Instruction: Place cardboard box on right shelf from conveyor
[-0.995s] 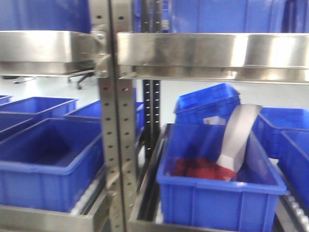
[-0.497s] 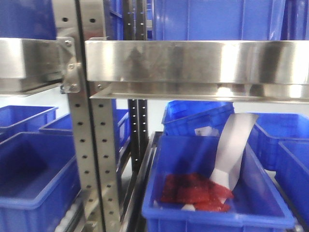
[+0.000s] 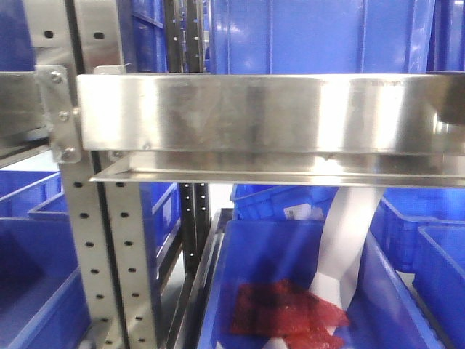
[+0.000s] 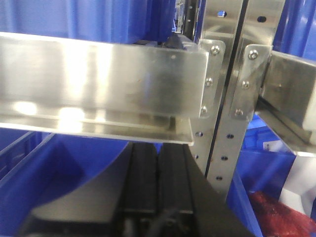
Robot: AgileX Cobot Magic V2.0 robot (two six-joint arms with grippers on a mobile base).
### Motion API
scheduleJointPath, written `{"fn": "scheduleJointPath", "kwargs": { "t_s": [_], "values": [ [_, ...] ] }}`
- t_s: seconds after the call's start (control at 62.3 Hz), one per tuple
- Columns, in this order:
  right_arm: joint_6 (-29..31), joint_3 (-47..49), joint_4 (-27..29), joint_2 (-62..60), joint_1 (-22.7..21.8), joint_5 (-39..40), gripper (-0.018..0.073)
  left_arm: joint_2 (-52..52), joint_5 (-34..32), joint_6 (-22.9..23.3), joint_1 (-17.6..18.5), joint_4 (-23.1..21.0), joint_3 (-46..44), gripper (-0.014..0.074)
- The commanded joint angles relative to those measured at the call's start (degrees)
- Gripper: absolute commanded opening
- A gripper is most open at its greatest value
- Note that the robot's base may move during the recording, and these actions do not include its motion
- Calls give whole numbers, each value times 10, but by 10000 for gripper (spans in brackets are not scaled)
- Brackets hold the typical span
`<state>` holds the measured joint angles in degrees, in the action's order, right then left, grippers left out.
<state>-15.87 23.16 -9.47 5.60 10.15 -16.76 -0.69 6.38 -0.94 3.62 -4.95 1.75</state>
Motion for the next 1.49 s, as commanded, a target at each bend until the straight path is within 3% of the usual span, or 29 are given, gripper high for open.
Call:
{"fn": "scheduleJointPath", "kwargs": {
  "t_s": [0.0,0.481,0.802,1.187,1.476],
  "values": [
    [5,19,-2,8,-2,64,402,-6,-47,3,0,-3,-2,-119],
    [5,19,-3,8,-2,64,402,-6,-47,3,0,-3,-2,-119],
    [5,36,-84,23,-2,79,402,-6,-47,3,0,-3,-2,-119],
    [5,190,-235,206,-2,68,402,-6,-47,3,0,-3,-2,-119],
    [5,271,-438,365,28,52,402,-6,-47,3,0,-3,-2,-119]
  ]
}}
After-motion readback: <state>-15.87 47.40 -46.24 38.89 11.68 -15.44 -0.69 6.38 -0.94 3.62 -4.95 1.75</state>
